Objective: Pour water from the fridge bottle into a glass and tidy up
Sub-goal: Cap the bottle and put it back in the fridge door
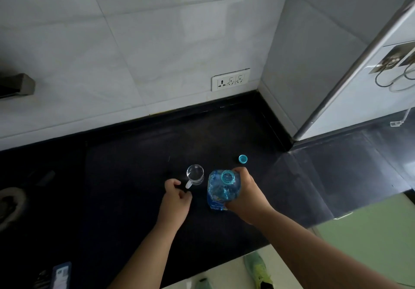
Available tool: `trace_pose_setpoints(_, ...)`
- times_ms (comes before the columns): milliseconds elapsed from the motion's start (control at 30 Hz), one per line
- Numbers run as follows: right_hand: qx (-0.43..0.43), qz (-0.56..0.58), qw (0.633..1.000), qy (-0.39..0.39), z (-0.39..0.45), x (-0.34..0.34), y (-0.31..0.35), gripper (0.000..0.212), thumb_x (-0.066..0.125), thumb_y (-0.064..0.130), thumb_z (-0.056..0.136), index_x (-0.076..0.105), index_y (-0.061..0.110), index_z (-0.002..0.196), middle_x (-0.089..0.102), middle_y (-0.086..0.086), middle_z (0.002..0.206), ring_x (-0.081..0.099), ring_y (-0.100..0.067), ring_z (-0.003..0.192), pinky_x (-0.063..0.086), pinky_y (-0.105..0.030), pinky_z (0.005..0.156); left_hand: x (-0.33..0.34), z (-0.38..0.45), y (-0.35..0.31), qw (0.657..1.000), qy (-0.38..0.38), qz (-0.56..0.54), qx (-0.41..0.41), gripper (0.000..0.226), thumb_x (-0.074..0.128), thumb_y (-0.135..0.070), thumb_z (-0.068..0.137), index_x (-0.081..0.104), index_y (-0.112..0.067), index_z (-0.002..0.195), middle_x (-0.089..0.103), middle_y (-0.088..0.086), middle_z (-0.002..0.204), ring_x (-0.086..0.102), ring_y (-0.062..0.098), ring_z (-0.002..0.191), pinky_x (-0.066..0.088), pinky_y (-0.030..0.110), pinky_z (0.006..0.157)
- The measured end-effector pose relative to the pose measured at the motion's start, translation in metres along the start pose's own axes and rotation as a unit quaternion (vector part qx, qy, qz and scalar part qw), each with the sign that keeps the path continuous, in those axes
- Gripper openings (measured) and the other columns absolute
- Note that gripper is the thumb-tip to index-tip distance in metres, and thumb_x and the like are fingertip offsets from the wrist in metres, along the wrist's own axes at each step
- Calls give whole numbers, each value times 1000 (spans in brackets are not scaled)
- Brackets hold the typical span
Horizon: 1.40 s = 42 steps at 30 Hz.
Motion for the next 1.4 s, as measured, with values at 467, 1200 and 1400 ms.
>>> trace_pose_setpoints(467, -33, -74, 992, 92, 10, 5, 12, 97, 96, 26, 59, 31, 43, 130, 53, 9, 131, 62, -6, 107, 60, -24, 84, 45, -47, -80, 972, 134, 80, 177, 87, 92, -22, 76, 40, -41, 143, 52, -31, 121, 59, -7, 114, 47, 3, 84)
trace_pose_setpoints(1200, -54, -356, 928, 100, 107, -11, -69, 49, 47, 13, 98, 51, 26, 145, 47, -3, 151, 52, -31, 130, 49, -42, 102, 54, -45, -57, 991, 83, 45, 93, 87, 90, -17, 78, 38, -51, 138, 61, -21, 126, 62, -4, 116, 49, 18, 99)
trace_pose_setpoints(1400, -57, -344, 933, 92, 94, -18, -77, 25, 54, 12, 94, 57, 26, 114, 49, -4, 122, 65, -34, 95, 57, -41, 80, 54, -50, -56, 994, 47, 22, 93, 85, 91, -17, 77, 41, -44, 139, 65, -20, 123, 64, -4, 112, 51, 18, 93)
Point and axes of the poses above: each hand's wrist, its own z-axis towards the middle knuckle, its own x-axis out of the palm, y = z × x, the point moved 10 cm from there along z, towards the middle knuckle
